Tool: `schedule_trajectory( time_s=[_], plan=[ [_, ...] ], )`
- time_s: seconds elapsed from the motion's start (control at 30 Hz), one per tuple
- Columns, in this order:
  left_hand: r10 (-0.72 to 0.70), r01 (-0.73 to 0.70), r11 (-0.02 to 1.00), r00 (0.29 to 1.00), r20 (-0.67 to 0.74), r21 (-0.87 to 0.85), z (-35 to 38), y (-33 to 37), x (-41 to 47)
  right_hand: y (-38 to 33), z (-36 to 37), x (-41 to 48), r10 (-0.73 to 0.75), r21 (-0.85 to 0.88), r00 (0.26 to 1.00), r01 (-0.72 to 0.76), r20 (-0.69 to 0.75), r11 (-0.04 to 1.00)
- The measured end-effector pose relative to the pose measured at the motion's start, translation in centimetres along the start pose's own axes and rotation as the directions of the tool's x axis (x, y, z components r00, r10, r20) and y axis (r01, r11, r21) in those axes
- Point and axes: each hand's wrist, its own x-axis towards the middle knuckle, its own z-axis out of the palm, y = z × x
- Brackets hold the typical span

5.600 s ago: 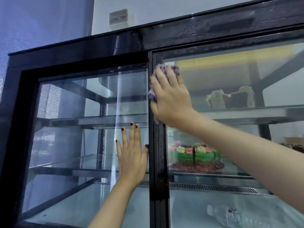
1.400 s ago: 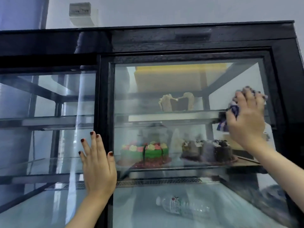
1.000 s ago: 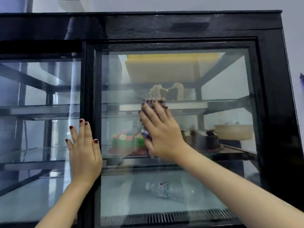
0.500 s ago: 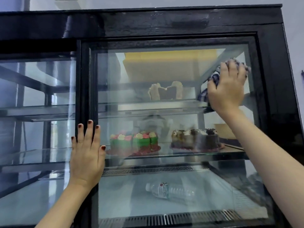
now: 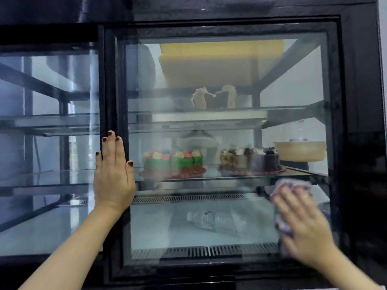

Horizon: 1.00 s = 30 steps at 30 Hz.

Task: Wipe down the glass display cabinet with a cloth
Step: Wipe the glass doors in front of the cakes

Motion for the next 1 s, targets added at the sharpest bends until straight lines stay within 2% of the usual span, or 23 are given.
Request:
schedule_trajectory(
  time_s=[0.07, 0.13, 0.17, 0.23, 0.3, 0.37, 0.43, 0.47, 0.5, 0.57, 0.63, 0.67, 0.73, 0.8, 0.83, 0.87, 0.9, 0.93, 0.97, 1.0],
  plan=[
    [0.003, -0.003, 1.000, 1.000, 0.004, 0.010, 0.0, 0.0, 0.0, 3.3, -1.5, 3.0, 0.288, 0.050, 0.950, -0.284, -0.121, 0.957],
    [-0.003, 0.002, 1.000, 1.000, 0.009, 0.012, 0.0, 0.1, -0.1, 4.1, -3.0, 7.9, 0.501, 0.127, 0.845, -0.485, -0.187, 0.865],
    [-0.005, 0.005, 1.000, 1.000, 0.007, 0.010, 0.0, 0.1, -0.1, 3.7, -3.5, 10.3, 0.548, 0.143, 0.809, -0.529, -0.212, 0.836],
    [-0.005, 0.005, 1.000, 1.000, 0.004, 0.007, 0.0, 0.1, 0.0, 1.1, -3.8, 14.3, 0.553, 0.149, 0.795, -0.533, -0.249, 0.833],
    [-0.006, 0.006, 1.000, 1.000, -0.001, -0.001, -0.2, 0.3, 0.0, -2.6, -3.0, 15.7, 0.426, 0.128, 0.869, -0.407, -0.250, 0.905],
    [-0.015, 0.015, 1.000, 1.000, 0.004, -0.010, -0.3, 0.4, -0.1, -6.6, -1.3, 13.8, 0.116, 0.053, 0.977, -0.108, -0.181, 0.993],
    [-0.011, 0.011, 1.000, 1.000, 0.002, -0.010, -0.4, 0.5, 0.0, -8.2, 0.1, 9.0, -0.187, -0.008, 0.980, 0.186, -0.067, 0.982],
    [-0.006, 0.006, 1.000, 1.000, 0.002, -0.009, -0.4, 0.5, 0.0, -7.6, 0.7, 6.0, -0.257, -0.023, 0.966, 0.256, -0.033, 0.966],
    [-0.004, 0.004, 1.000, 1.000, -0.001, -0.010, -0.3, 0.5, 0.1, -6.3, 1.0, 3.0, -0.264, -0.026, 0.964, 0.263, -0.016, 0.964],
    [-0.011, 0.011, 1.000, 1.000, -0.012, -0.014, -0.1, 0.4, 0.1, -2.1, 0.8, -1.6, -0.145, -0.010, 0.989, 0.145, -0.036, 0.989],
    [-0.009, 0.009, 1.000, 1.000, -0.028, -0.010, 0.2, 0.2, 0.1, 2.4, 0.0, -2.9, 0.112, 0.007, 0.988, -0.112, -0.107, 0.994],
    [-0.006, 0.006, 1.000, 0.999, -0.032, -0.006, 0.3, 0.1, 0.1, 4.2, -0.4, -2.1, 0.271, 0.023, 0.951, -0.271, -0.150, 0.962],
    [0.006, -0.006, 1.000, 1.000, -0.031, 0.005, 0.4, -0.2, 0.2, 6.0, -1.6, 1.3, 0.526, 0.092, 0.822, -0.519, -0.216, 0.850],
    [0.016, -0.015, 1.000, 1.000, -0.024, 0.007, 0.5, -0.5, 0.2, 5.4, -2.4, 5.2, 0.625, 0.165, 0.736, -0.604, -0.261, 0.780],
    [0.016, -0.016, 1.000, 1.000, -0.023, 0.004, 0.6, -0.5, 0.2, 4.4, -2.5, 6.7, 0.617, 0.184, 0.737, -0.589, -0.277, 0.787],
    [0.016, -0.016, 1.000, 1.000, -0.024, 0.002, 0.6, -0.6, 0.2, 3.1, -2.2, 7.5, 0.555, 0.179, 0.780, -0.526, -0.288, 0.832],
    [0.017, -0.017, 1.000, 1.000, -0.026, 0.003, 0.6, -0.5, 0.2, 1.5, -1.5, 7.5, 0.432, 0.142, 0.855, -0.408, -0.288, 0.902],
    [0.018, -0.018, 1.000, 0.999, -0.028, 0.005, 0.6, -0.5, 0.1, -0.2, -0.6, 6.6, 0.250, 0.084, 0.930, -0.235, -0.270, 0.968],
    [0.020, -0.020, 1.000, 0.999, -0.030, 0.009, 0.6, -0.5, 0.1, -1.7, 0.3, 4.9, 0.044, 0.029, 0.976, -0.039, -0.214, 0.999],
    [0.022, -0.022, 1.000, 0.999, -0.030, 0.011, 0.5, -0.5, 0.2, -2.8, 1.0, 2.6, -0.127, -0.002, 0.983, 0.128, -0.130, 0.992]
  ],
)
